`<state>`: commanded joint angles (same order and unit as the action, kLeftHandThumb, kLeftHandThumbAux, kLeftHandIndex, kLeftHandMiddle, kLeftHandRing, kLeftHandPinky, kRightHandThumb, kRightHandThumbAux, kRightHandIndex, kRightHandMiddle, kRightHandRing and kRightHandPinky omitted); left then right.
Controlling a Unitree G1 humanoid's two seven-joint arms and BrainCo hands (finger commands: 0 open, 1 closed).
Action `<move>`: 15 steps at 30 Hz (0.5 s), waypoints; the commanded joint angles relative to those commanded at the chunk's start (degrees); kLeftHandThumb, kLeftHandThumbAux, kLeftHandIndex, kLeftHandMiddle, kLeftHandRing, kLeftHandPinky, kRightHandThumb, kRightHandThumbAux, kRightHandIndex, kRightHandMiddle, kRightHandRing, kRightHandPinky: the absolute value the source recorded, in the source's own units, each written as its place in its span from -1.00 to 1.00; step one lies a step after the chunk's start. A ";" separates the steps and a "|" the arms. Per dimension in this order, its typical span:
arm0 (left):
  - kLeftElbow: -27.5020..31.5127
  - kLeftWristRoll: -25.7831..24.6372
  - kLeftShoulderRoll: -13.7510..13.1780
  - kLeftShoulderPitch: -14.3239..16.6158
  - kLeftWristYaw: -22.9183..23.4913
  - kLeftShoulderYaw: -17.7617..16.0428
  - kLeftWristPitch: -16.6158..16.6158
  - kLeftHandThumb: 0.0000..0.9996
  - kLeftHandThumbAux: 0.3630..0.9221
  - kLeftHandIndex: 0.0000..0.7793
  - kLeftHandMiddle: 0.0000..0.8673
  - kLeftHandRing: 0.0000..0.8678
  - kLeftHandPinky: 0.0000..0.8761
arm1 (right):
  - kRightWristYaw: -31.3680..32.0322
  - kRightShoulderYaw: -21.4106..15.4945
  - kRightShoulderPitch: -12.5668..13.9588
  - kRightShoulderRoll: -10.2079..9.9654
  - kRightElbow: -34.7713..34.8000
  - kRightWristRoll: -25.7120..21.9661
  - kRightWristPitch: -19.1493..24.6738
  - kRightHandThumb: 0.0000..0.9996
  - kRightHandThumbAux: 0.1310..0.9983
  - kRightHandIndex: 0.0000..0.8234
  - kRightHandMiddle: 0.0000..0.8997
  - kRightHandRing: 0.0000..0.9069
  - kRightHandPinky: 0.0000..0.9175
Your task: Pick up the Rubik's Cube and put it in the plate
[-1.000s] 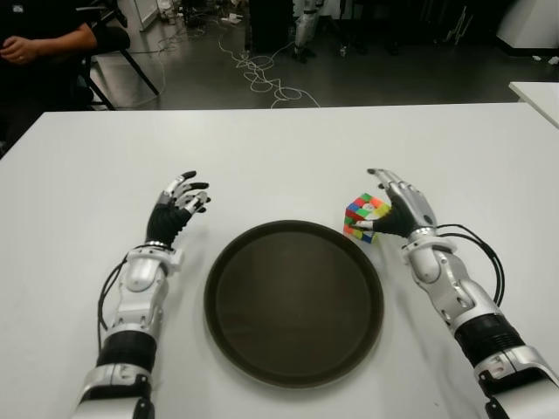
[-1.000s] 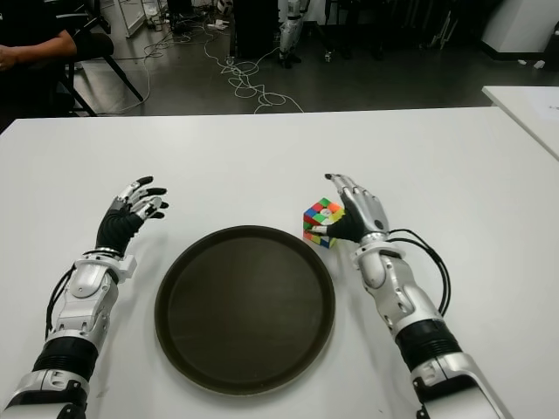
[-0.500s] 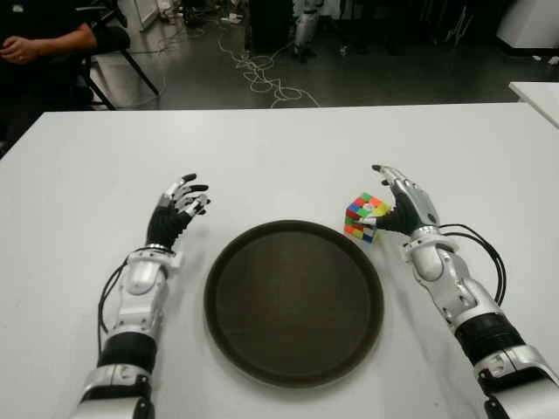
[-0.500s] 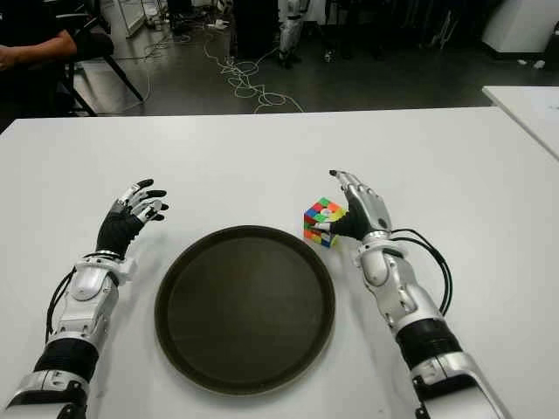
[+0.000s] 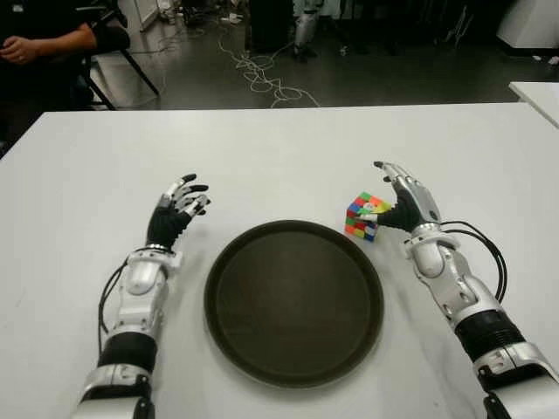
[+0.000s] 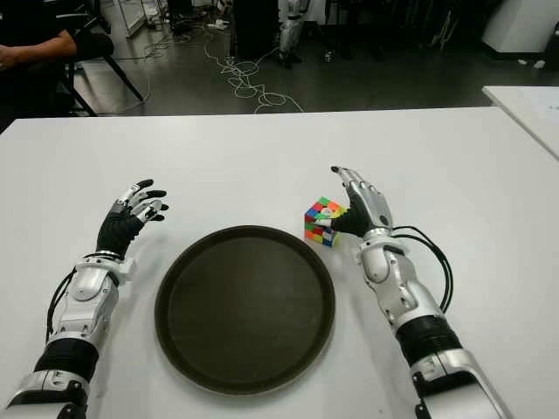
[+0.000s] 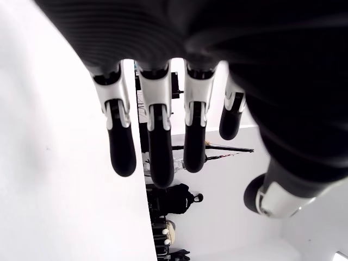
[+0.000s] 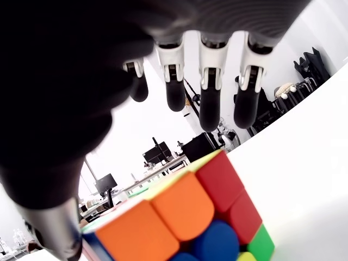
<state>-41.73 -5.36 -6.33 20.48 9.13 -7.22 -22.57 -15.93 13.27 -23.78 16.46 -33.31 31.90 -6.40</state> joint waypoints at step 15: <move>0.32 1.18 -0.32 -0.21 -1.05 0.63 0.27 0.26 -0.03 -0.57 -0.33 -0.24 -0.19 | 0.42 -0.08 0.25 0.05 0.24 -0.38 -0.42 -1.00 0.43 -0.76 -0.66 -0.54 -0.42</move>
<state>-41.41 -4.18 -6.65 20.26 8.08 -6.59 -22.30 -15.51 13.19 -23.52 16.51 -33.07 31.52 -6.82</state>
